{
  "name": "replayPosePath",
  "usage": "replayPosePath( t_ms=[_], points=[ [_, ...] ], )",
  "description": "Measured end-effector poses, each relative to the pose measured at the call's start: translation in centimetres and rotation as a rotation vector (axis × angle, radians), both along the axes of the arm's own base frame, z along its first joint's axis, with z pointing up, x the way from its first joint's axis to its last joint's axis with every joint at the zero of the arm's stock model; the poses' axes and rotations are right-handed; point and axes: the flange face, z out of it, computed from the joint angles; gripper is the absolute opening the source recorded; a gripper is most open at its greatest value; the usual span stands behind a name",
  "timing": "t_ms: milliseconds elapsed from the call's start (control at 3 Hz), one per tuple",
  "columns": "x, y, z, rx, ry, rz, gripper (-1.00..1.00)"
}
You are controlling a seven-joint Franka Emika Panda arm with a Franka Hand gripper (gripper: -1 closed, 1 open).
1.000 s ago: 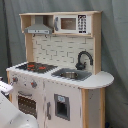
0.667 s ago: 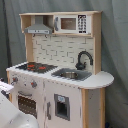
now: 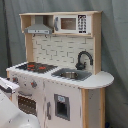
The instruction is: Play with the kitchen
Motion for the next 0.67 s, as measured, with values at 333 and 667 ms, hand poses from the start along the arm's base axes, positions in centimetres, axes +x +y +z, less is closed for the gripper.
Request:
replayPosePath(
  t_ms=[333,667],
  points=[
    [0.6,0.3,-0.4,0.089,0.029,0.008,1.00],
    [1.6,1.4,-0.4,0.105,0.048,0.024,1.00]
  ],
)
